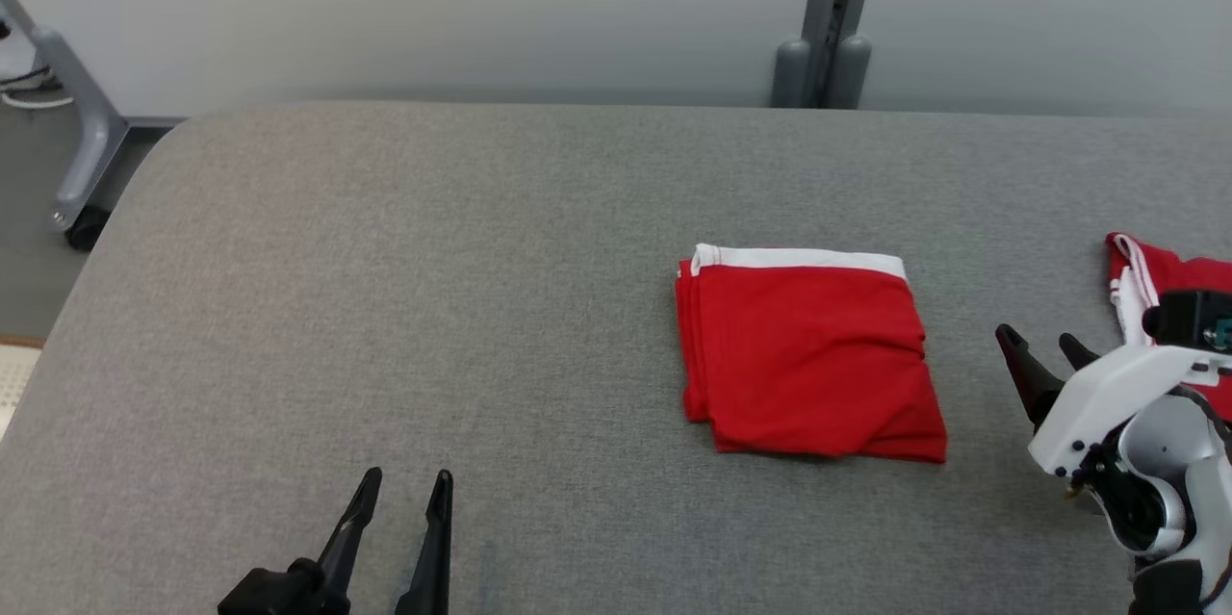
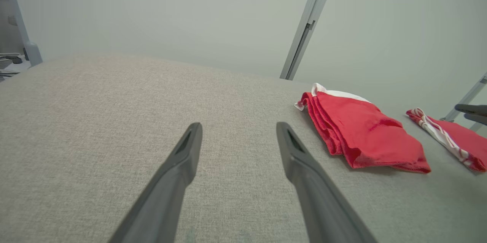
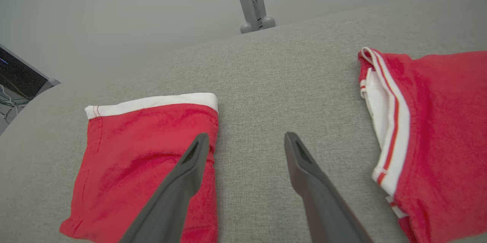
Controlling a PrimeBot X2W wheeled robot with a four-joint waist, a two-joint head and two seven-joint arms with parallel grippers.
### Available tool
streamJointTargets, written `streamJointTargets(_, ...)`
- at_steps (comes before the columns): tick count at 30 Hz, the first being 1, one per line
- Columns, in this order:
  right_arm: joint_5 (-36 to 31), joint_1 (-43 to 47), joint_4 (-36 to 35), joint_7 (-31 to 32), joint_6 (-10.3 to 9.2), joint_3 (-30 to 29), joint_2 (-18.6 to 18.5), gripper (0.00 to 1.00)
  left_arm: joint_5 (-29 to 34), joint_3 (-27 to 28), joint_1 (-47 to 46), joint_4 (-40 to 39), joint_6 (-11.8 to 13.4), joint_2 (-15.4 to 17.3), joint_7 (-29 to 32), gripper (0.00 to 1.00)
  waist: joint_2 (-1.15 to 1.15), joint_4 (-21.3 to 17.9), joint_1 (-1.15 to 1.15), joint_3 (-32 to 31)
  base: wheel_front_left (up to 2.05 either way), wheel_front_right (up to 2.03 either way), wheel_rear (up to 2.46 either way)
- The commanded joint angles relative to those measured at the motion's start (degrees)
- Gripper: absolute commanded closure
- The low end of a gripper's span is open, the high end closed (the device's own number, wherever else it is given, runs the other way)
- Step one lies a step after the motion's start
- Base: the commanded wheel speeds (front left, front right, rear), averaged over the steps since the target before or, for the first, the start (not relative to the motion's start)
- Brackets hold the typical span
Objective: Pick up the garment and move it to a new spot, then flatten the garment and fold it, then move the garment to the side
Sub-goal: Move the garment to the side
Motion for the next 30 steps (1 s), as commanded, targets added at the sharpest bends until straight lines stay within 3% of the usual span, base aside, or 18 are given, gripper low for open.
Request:
streamJointTargets(1,-0.2,-2.8,2.6,3.4,0.05,0.3,-0.2,0.0,-0.7,-0.7,-1.8,0.6,-0.2,0.3,-0.3,0.0,0.0,4.3,0.0,4.7,0.0,0.0,0.0)
streamJointTargets(9,-2.5,-11.4,16.6,12.8,0.05,-0.1,2.7,0.0,-2.5,-4.3,-5.9,1.5,1.1,0.3,-0.3,0.0,0.0,9.3,0.0,8.2,0.0,0.0,0.0)
streamJointTargets(10,-2.0,-11.8,17.7,12.9,0.05,0.0,3.2,0.58,-2.6,-4.2,-5.9,1.4,1.3,0.2,-0.3,0.0,0.0,9.2,0.0,8.2,0.0,0.0,0.0)
streamJointTargets(11,-2.0,-11.8,17.7,12.9,0.05,0.0,3.2,0.58,-2.6,-4.2,-5.9,1.4,1.3,0.2,-0.3,0.0,0.0,9.2,0.0,8.2,0.0,0.0,0.0)
streamJointTargets(12,-1.1,-12.2,18.0,12.1,0.05,-0.1,3.8,1.0,-2.7,-4.0,-5.7,1.3,1.5,0.3,-0.3,0.0,0.0,9.0,0.0,8.2,0.0,0.0,0.0)
streamJointTargets(15,1.2,-13.9,17.3,10.0,0.05,0.7,4.6,1.0,-2.8,-3.1,-4.9,0.9,2.0,0.3,-0.3,0.0,0.0,6.6,0.0,8.2,0.0,0.0,0.0)
streamJointTargets(20,4.0,-13.9,12.8,8.5,0.04,3.2,3.4,1.0,-2.3,-1.8,-4.7,-0.1,2.0,0.3,-0.3,0.0,0.0,-1.0,0.0,9.0,0.0,0.0,0.0)
streamJointTargets(25,5.1,-12.6,4.4,10.3,0.05,3.0,-2.0,1.0,-0.8,-2.0,-7.5,-1.1,1.0,0.3,-0.3,0.0,0.0,-7.9,0.0,11.9,0.0,0.0,0.0)
streamJointTargets(30,4.9,-14.7,-3.7,15.0,0.04,1.0,-6.9,1.0,0.2,-3.1,-10.5,-0.8,0.0,0.3,-0.3,0.0,0.0,-10.9,0.0,14.1,0.0,0.0,0.0)
